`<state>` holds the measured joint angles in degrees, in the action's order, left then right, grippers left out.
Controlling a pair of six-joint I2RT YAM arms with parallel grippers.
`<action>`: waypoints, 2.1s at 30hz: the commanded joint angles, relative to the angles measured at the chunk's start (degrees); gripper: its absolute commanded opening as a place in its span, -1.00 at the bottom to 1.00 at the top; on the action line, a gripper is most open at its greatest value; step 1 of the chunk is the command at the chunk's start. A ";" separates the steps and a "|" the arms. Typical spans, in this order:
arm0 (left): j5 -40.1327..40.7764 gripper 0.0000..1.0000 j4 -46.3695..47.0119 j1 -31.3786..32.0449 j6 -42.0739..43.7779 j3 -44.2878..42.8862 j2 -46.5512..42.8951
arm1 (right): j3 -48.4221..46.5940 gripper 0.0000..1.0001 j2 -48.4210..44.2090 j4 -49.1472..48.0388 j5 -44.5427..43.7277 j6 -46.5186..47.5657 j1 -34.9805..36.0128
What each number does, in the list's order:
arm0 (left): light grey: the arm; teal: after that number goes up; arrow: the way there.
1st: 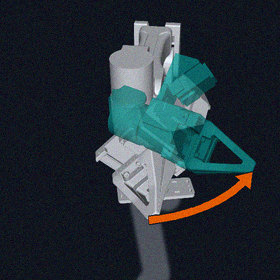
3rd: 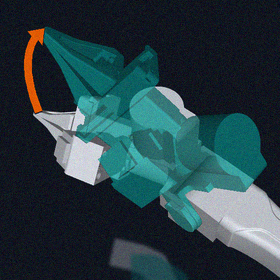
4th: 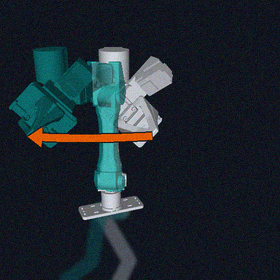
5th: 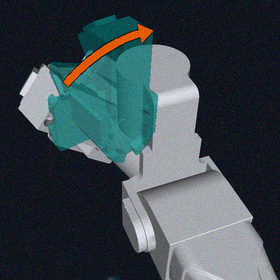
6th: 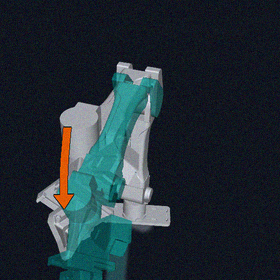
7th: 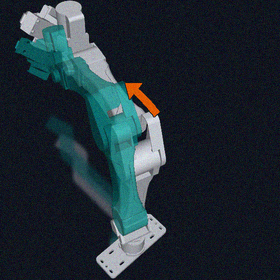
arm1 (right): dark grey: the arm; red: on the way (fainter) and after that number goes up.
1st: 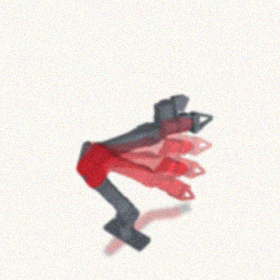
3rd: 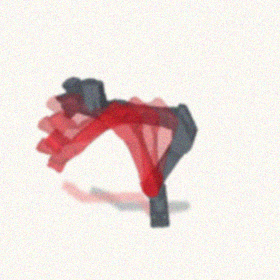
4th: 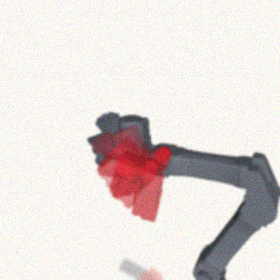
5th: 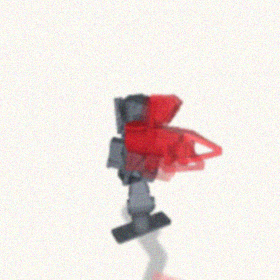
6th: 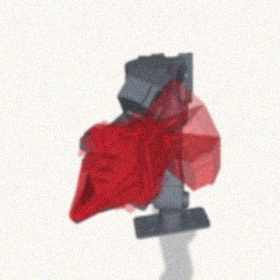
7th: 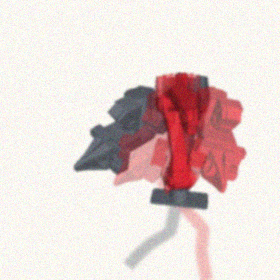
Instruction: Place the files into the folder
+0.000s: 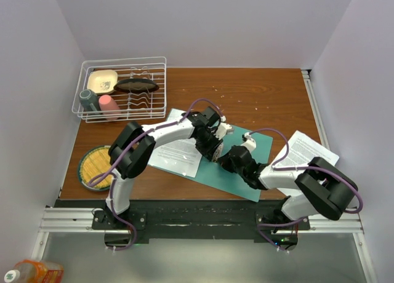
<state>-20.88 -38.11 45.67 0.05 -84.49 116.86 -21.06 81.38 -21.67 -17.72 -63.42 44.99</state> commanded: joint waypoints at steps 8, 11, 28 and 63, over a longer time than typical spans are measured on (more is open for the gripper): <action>-1.00 -0.65 1.54 0.21 -1.72 -2.96 1.79 | 4.01 -1.00 3.78 9.10 1.54 0.84 0.10; -1.18 -0.65 1.55 0.30 -1.72 -3.31 1.71 | 4.18 -1.00 4.40 8.49 1.81 0.84 0.10; 0.76 -0.68 2.86 0.91 -1.29 -2.96 3.99 | 4.97 -1.00 6.06 6.47 2.51 0.66 0.10; -3.81 -0.78 0.84 3.81 -0.49 -8.76 3.38 | 6.82 -1.00 11.25 2.51 4.62 -0.74 0.36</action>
<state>-19.31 -41.74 46.70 -0.38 -90.28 120.42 -17.41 88.07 -37.01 -16.97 -65.45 44.45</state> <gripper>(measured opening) 0.121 0.007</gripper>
